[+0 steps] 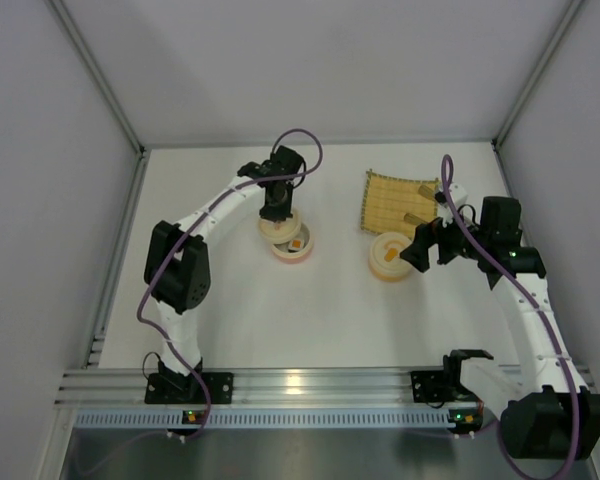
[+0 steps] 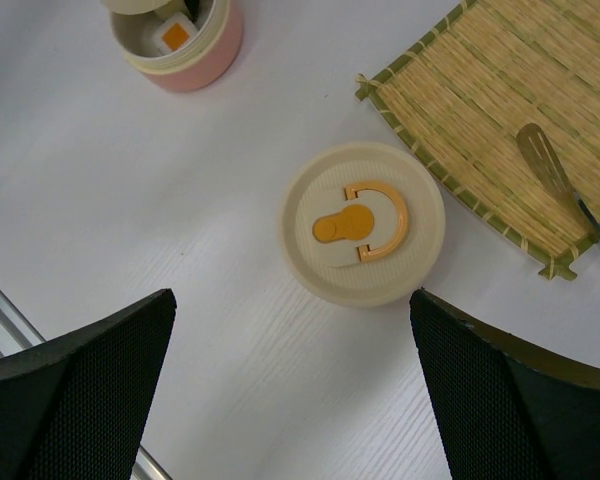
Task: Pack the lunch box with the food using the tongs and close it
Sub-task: Close the box lid on the packing box.
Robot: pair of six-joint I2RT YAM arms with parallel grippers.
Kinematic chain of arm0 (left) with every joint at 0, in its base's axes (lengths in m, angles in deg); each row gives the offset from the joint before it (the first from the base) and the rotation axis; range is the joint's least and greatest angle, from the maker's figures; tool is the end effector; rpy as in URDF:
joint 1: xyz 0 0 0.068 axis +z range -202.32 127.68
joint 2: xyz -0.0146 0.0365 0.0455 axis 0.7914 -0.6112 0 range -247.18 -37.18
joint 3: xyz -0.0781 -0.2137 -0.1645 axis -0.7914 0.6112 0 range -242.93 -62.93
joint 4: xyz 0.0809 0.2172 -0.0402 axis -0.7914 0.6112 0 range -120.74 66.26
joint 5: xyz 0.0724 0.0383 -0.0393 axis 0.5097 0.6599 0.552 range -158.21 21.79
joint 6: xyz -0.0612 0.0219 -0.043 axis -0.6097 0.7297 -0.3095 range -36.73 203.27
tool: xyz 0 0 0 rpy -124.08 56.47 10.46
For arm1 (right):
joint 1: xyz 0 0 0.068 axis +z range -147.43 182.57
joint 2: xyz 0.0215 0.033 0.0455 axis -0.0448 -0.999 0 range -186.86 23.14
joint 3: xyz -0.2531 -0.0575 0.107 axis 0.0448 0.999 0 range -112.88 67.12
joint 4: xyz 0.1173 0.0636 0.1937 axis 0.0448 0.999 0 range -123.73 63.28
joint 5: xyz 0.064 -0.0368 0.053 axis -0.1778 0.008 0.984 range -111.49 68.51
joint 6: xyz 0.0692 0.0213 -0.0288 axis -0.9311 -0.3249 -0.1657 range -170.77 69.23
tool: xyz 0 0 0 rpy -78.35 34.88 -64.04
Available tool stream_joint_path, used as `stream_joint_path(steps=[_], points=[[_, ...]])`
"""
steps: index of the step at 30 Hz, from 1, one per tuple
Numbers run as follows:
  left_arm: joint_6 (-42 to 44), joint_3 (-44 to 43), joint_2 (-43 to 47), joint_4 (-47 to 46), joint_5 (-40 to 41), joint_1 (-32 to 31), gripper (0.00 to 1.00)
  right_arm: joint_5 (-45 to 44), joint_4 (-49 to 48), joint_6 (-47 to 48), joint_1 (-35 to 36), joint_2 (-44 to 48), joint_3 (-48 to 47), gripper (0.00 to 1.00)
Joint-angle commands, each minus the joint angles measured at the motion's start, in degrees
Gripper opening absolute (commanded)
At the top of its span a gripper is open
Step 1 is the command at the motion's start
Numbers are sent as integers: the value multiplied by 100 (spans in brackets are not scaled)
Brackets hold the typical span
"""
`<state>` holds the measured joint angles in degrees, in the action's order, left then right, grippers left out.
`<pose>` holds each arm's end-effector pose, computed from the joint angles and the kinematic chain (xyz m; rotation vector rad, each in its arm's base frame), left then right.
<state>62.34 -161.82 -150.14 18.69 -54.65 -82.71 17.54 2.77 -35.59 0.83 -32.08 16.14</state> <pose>0.3640 -0.1955 0.2455 0.1431 2.6223 0.0138 0.1818 0.0365 0.2988 -0.5942 2.0793 0.6043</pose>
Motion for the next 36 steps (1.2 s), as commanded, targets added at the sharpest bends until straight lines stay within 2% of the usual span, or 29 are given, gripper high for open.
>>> stream_joint_path(steps=[1, 7, 14, 36], points=[[-289, 203, 222, -179, 226, -256, 0, 44, -168, -41, -125, 73, 53, 99], [-368, 424, 302, -311, 525, -643, 0, 26, -142, -33, -134, 117, 62, 99], [-412, 142, 82, -197, 489, -661, 0, 0, -142, -15, -143, 178, 115, 99], [-351, 502, 117, -346, 428, -661, 0, 35, -186, -24, -143, 126, 150, 99]])
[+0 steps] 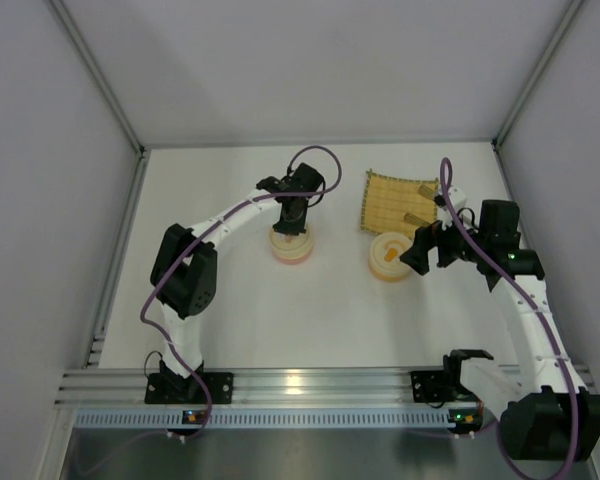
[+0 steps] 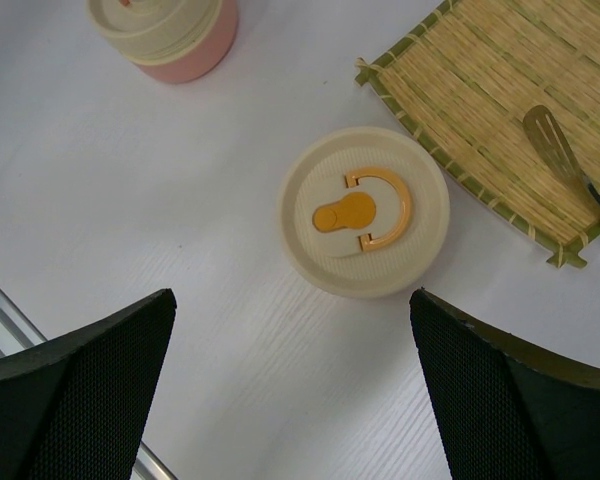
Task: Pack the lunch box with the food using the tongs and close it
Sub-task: Close the box lid on the packing box, then move the packing box to the center of the board.
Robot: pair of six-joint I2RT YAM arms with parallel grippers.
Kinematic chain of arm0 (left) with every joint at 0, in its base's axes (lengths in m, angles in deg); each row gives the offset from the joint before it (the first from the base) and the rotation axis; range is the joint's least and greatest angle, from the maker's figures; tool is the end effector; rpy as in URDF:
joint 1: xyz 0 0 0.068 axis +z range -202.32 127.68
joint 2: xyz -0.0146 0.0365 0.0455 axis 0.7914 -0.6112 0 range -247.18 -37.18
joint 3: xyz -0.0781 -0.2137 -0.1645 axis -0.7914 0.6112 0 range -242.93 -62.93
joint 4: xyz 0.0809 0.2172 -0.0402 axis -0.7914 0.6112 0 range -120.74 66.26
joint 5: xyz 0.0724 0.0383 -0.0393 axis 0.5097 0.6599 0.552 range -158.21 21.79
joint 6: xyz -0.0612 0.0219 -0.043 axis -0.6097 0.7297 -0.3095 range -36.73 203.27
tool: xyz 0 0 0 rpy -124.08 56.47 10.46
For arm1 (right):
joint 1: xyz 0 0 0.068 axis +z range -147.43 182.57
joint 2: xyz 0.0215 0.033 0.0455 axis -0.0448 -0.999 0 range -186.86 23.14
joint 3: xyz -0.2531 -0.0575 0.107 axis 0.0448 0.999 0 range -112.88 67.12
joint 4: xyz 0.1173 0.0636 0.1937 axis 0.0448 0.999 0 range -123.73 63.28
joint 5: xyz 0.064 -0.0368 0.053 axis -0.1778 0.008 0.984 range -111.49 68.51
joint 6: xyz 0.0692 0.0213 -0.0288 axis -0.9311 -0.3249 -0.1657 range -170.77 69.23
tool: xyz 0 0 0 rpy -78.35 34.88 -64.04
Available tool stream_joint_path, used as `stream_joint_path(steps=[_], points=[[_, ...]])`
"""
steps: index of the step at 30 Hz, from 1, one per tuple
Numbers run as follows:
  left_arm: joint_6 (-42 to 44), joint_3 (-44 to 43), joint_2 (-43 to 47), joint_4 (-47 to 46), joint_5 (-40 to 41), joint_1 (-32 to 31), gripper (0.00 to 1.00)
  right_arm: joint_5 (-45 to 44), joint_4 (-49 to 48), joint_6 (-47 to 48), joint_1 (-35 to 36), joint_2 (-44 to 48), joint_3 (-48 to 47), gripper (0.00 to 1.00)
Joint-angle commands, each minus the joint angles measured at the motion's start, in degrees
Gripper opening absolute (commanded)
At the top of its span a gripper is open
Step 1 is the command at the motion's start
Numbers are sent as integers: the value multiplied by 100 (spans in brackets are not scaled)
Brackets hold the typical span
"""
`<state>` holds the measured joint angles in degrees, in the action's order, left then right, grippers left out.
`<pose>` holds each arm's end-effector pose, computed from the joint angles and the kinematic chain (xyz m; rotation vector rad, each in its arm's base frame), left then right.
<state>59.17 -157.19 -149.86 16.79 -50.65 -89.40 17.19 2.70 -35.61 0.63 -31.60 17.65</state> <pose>0.3356 -0.2286 0.2275 0.2110 2.6204 0.0647 0.1796 0.0356 0.2918 -0.5840 2.0981 0.6033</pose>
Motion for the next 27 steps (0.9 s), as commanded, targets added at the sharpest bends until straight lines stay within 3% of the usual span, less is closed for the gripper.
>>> stream_joint_path(steps=[1, 27], points=[[-34, 30, 80, -165, 28, -1, 0, 70, -180, -22, -123, 78, -1, 99], [221, 144, -140, -262, 274, -309, 0, 105, -206, -30, -132, 16, 34, 99]])
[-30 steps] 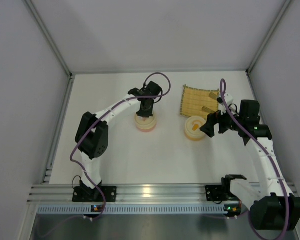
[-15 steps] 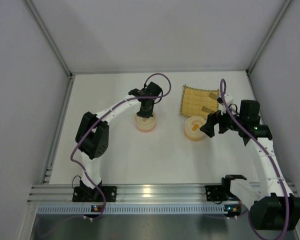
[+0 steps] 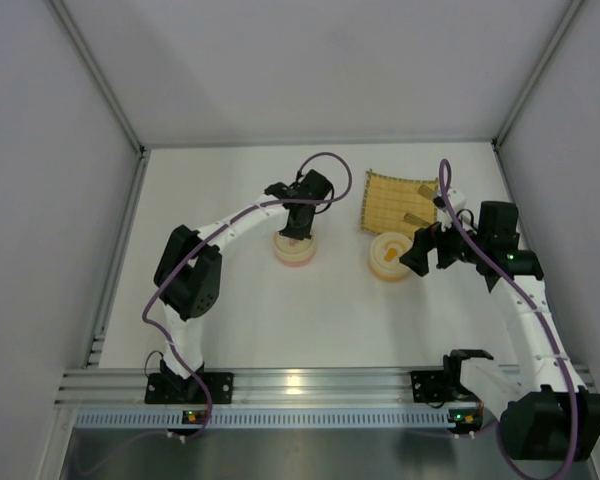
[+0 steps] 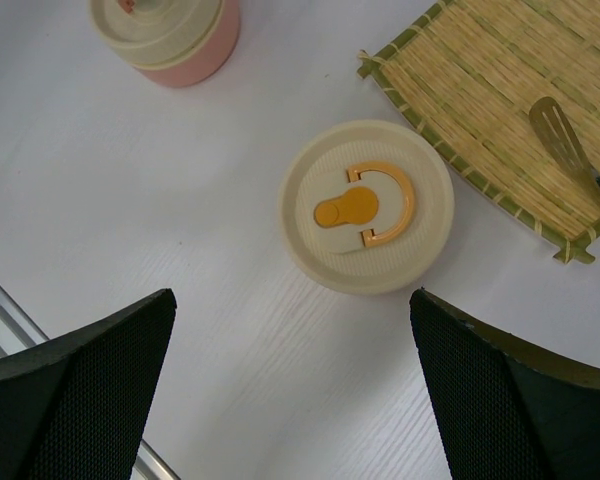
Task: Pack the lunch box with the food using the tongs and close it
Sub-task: Move the packing box to the center of the board.
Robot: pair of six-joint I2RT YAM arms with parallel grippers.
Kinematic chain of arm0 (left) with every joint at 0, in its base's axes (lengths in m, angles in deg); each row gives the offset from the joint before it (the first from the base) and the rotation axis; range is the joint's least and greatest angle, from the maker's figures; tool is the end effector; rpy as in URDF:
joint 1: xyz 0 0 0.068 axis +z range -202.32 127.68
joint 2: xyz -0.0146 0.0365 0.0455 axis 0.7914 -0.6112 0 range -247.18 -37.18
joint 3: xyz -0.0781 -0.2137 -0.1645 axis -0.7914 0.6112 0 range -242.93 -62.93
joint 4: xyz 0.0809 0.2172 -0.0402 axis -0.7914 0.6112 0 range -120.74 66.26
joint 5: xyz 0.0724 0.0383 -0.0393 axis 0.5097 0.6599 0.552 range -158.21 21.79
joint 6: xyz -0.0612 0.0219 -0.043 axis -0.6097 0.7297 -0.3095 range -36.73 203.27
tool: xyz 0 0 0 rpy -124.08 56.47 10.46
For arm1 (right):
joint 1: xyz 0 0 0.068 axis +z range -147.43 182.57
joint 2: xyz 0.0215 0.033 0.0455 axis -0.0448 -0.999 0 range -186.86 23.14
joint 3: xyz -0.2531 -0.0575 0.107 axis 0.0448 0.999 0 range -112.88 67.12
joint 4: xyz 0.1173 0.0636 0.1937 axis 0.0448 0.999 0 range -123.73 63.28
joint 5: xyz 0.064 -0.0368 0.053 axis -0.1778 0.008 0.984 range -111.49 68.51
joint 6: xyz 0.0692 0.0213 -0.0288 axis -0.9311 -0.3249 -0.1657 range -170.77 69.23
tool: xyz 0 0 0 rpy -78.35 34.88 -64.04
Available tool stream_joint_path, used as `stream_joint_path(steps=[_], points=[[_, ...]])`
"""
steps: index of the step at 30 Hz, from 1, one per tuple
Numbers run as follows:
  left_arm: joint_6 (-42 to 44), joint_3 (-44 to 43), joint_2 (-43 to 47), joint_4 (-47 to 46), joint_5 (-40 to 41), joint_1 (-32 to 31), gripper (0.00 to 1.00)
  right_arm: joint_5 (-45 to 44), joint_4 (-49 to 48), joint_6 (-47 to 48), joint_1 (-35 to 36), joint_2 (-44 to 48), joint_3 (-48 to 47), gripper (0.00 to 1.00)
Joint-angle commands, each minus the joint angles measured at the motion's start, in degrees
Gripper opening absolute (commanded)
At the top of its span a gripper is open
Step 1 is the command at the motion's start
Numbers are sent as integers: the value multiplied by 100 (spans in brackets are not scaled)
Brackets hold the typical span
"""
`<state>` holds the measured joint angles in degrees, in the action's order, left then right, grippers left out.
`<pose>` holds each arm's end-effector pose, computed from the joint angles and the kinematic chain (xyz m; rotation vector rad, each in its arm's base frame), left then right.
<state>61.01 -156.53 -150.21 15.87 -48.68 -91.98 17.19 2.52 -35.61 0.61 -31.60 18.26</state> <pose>0.3270 -0.2423 0.2235 0.3005 2.5948 0.1005 0.1794 0.0355 0.2888 -0.5820 2.1051 0.6064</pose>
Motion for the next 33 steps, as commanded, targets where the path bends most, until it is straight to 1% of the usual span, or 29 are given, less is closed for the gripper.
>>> stream_joint_path(steps=[1, 7, 11, 15, 18, 19, 21, 22, 24, 25, 26, 27, 28, 31, 33], points=[[38, 131, -131, -170, 34, -51, 0, 105, -180, -22, -130, 25, -27, 99], [29, 272, -359, -188, -221, -51, 0, 96, -162, -4, -130, -1, -27, 100], [125, 518, -333, -310, -476, -51, 0, 114, -136, 22, -130, -28, -53, 99], [573, 973, -70, -512, -1186, -59, 0, 175, -109, 57, -130, -37, -80, 99], [1178, 1352, 325, -749, -1617, -59, 0, 254, -83, 75, -130, -45, -106, 99], [1467, 1623, 430, -811, -1915, -59, 0, 263, -74, 75, -130, -45, -106, 100], [1776, 1897, 763, -925, -2303, -59, 0, 272, -48, 84, -138, -54, -124, 99], [2178, 2125, 870, -926, -2800, -59, 0, 281, -48, 93, -130, -54, -124, 99], [2734, 2302, 1125, -847, -3304, -77, 0, 307, -39, 84, -138, -54, -115, 99], [3162, 2364, 1195, -733, -3507, -86, 0, 316, -30, 93, -147, -54, -115, 99], [3349, 2460, 1239, -654, -3813, -86, 0, 333, -22, 84, -156, -63, -124, 99], [3499, 2478, 1275, -575, -3929, -86, 0, 351, -13, 93, -173, -63, -141, 99], [3849, 2496, 1266, -374, -4044, -86, 0, 369, 5, 93, -191, -63, -150, 99], [4377, 2575, 1205, -109, -4325, -95, 0, 404, 66, 93, -252, -81, -194, 99], [4598, 2811, 1248, 6, -4422, -130, 0, 448, 110, 128, -288, -107, -229, 100]])
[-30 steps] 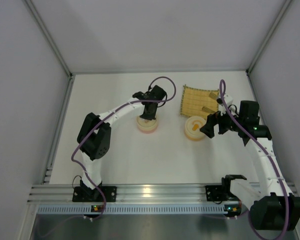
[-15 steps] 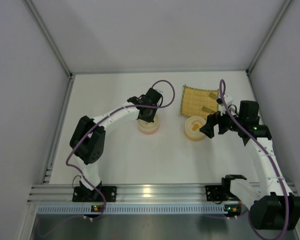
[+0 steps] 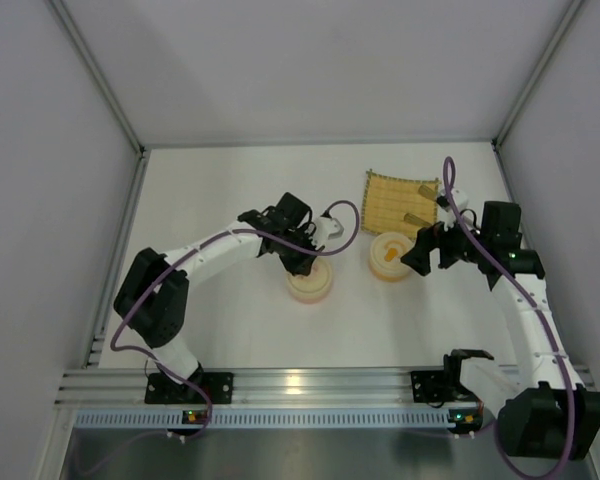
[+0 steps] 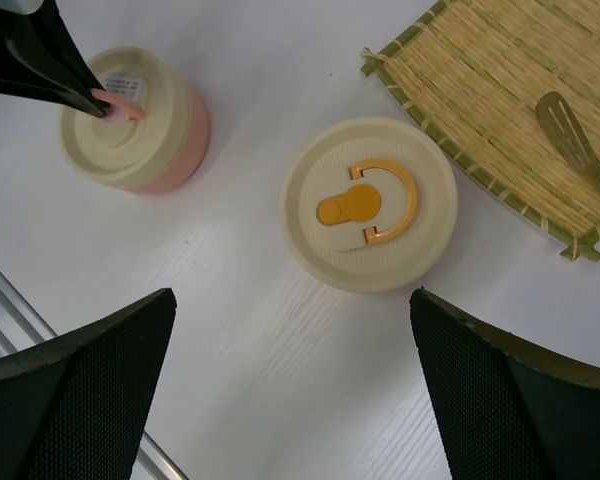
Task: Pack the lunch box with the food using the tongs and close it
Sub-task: Move the packing box to the center of the board.
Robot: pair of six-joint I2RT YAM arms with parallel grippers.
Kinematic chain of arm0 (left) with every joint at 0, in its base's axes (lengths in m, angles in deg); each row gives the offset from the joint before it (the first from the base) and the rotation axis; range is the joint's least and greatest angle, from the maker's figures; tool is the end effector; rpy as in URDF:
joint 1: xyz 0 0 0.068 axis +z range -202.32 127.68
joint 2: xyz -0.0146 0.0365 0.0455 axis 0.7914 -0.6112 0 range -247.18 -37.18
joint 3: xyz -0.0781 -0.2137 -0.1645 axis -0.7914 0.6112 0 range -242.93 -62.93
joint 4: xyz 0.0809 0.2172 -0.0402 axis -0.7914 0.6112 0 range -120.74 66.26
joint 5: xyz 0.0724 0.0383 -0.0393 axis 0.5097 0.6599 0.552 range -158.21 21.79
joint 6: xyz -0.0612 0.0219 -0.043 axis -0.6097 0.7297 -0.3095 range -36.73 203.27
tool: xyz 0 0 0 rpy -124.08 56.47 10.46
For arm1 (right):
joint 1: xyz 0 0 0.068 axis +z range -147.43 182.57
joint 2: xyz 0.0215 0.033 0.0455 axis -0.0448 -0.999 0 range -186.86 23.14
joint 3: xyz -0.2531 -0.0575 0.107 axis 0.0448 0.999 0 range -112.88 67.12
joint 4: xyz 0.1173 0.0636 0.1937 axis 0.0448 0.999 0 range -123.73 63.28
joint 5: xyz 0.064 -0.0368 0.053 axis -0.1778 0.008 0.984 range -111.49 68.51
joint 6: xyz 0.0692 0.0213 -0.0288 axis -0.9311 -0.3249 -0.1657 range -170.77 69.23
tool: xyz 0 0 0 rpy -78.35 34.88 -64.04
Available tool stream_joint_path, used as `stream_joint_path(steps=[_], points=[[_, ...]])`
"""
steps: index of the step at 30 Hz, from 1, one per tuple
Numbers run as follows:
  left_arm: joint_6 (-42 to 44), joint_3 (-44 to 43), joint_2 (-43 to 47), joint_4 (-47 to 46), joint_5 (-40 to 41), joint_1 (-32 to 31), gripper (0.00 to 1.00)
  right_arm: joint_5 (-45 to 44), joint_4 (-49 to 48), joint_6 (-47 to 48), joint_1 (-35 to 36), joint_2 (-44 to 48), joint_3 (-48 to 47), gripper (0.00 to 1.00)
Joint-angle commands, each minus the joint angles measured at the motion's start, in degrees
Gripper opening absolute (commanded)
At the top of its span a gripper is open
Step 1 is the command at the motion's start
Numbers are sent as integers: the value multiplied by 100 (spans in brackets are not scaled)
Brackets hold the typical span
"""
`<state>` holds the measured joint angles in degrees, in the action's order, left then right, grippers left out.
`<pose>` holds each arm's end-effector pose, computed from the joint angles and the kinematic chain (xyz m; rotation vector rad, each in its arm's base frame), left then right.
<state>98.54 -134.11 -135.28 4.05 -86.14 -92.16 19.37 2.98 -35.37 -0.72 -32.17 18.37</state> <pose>0.2508 -0.2361 0.2174 1.3303 2.3201 -0.5551 0.1801 0.0333 0.2869 -0.5728 2.1088 0.6416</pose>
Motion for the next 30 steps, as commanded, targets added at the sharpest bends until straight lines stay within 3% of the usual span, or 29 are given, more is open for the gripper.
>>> stream_joint_path(steps=[1, 7, 18, 22, 23, 25, 30], points=[[1046, 674, -166, 1206, -702, -130, 0, 238, 82, 112, -163, -76, -257, 99], [1347, 1431, 247, 1092, -711, -420, 0, 352, 170, 130, -242, -112, -284, 99], [1462, 1607, 608, 1074, -299, -508, 0, 396, 214, 121, -269, -120, -346, 100], [1471, 1546, 810, 1118, -333, -508, 21, 414, 205, 104, -269, -129, -346, 99], [1453, 1554, 880, 1075, -403, -508, 33, 414, 196, 86, -269, -129, -354, 99], [1383, 1545, 1090, 996, -439, -508, 44, 431, 196, 86, -269, -138, -363, 100], [1312, 1379, 1320, 1065, -606, -508, 46, 466, 188, 69, -269, -164, -372, 99]])
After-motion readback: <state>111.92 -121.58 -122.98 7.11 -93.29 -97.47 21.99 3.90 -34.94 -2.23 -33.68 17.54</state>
